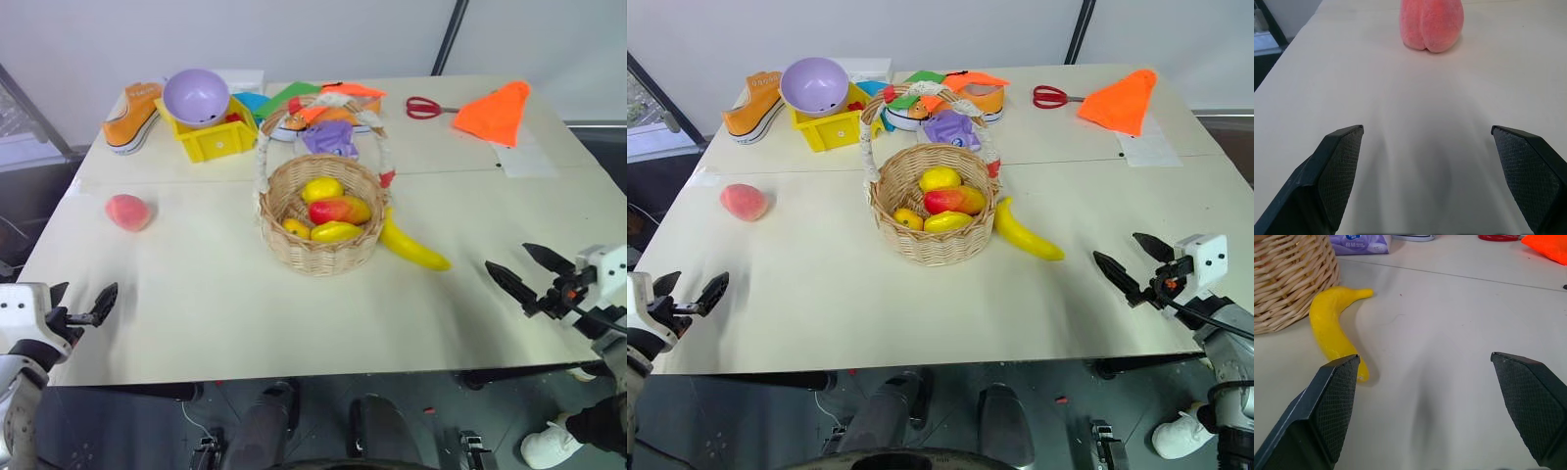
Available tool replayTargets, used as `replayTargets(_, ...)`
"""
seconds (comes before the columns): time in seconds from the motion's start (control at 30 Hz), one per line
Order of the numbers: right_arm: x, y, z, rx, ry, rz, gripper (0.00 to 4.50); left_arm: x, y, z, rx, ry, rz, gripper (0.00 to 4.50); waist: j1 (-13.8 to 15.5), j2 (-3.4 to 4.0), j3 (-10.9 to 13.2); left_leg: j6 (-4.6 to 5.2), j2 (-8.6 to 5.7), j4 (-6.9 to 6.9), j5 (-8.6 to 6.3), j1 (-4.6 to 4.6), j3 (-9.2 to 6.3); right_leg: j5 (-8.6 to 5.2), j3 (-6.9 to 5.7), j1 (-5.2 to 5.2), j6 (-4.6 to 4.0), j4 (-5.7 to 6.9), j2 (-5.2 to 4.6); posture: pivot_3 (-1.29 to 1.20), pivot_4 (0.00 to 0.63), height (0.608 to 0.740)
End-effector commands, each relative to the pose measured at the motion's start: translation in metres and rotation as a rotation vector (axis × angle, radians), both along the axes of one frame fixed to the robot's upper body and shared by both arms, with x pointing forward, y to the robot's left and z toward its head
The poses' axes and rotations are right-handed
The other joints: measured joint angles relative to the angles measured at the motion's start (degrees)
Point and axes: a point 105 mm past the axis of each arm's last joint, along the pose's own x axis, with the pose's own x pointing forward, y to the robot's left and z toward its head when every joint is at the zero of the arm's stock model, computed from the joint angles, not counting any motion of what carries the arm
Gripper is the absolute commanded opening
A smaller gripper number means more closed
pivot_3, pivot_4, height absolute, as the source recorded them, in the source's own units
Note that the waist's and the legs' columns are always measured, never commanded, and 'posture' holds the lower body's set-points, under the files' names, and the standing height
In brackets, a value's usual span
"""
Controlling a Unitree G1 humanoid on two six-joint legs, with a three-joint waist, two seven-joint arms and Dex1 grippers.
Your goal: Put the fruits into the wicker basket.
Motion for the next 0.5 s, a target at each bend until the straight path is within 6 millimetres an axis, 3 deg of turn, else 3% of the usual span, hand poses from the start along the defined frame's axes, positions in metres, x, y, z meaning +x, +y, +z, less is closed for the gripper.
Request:
replayTargets(0.03, 0.001, 0.006, 0.012, -0.021, -0.047, 0.021, 4.48, 0.001, 0.004, 0.014, 0.020, -0.051, 0.018, 4.50, 0.01, 0.00, 0.00, 0.00, 0.00, -0.02, 0.00, 0.00, 0.00, 0.00, 0.00, 0.00, 0.00, -0.01, 0.00, 0.00, 0.150, 0.740)
replayTargets(0.3, -0.002, 0.019, 0.019, -0.032, -0.059, 0.065, 4.48, 0.014, 0.000, 0.029, -0.009, -0.109, -0.001, 4.50, 0.03, 0.00, 0.00, 0.00, -0.01, -0.04, 0.00, 0.01, 0.01, 0.01, -0.01, 0.00, 0.01, -0.02, 0.01, 0.00, 0.150, 0.740)
replayTargets(0.5, -0.008, 0.069, 0.057, -0.006, -0.112, 0.271, 4.48, 0.036, -0.004, 0.061, -0.001, -0.187, -0.009, 4.50, -0.01, -0.01, 0.00, 0.00, 0.01, -0.03, 0.01, 0.02, 0.00, 0.02, -0.02, 0.00, 0.02, -0.01, 0.02, 0.00, 0.150, 0.740)
